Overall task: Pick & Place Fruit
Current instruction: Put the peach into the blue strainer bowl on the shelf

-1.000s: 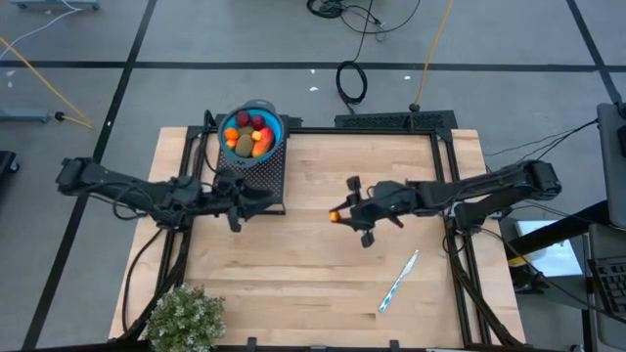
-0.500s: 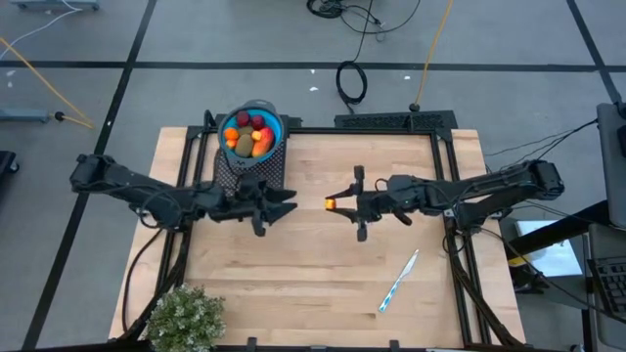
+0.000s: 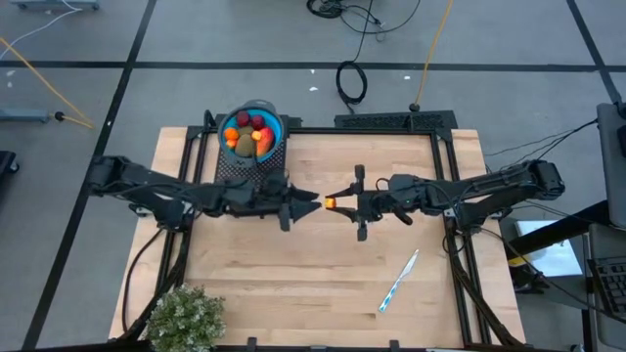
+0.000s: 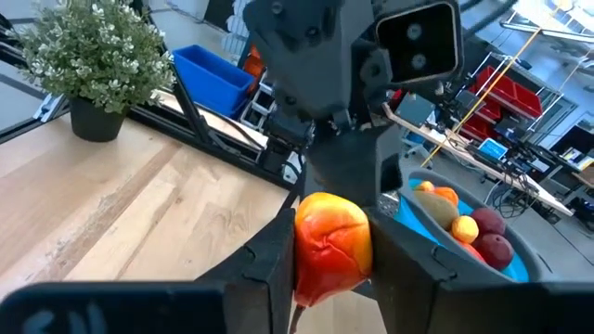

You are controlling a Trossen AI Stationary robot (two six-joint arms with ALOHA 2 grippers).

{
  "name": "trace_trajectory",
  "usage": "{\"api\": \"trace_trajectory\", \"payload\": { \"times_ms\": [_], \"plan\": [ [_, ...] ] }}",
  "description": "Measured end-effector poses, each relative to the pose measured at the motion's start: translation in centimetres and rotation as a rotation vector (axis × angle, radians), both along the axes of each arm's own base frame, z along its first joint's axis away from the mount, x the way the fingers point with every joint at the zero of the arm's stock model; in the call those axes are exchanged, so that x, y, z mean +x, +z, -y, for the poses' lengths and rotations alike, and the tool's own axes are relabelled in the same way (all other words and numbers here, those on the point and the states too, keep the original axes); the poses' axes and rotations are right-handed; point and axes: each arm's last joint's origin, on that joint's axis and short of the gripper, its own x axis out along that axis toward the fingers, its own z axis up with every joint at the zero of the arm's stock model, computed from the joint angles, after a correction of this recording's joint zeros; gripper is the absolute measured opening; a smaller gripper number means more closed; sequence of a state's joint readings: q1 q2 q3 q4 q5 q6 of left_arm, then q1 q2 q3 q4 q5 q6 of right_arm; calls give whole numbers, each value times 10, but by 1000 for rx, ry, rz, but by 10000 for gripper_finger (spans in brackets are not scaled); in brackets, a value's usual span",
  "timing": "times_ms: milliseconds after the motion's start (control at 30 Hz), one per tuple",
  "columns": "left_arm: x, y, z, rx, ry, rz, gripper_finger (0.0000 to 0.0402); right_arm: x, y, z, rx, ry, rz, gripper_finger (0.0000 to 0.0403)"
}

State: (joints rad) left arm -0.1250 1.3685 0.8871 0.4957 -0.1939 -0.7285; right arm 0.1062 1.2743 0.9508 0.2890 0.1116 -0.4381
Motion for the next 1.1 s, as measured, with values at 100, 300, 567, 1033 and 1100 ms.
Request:
{"api": "trace_trajectory", "payload": {
  "times_ms": [100,300,567,1033,1100],
  "plan": [
    [9,-2,-1,-21,-21,-10,223,0,0,0,0,0,-2,108],
    [21,-9,-5,-68,-21,-38,223,0,0,0,4,0,-2,111],
    [21,-12,-5,-90,-21,-60,223,0,0,0,6,4,-1,111],
    [24,-15,-8,-107,-24,-60,223,14,-12,-2,3,8,-3,111],
    [24,-15,-8,-107,-30,-65,223,14,-12,-1,3,7,3,112]
  ]
}}
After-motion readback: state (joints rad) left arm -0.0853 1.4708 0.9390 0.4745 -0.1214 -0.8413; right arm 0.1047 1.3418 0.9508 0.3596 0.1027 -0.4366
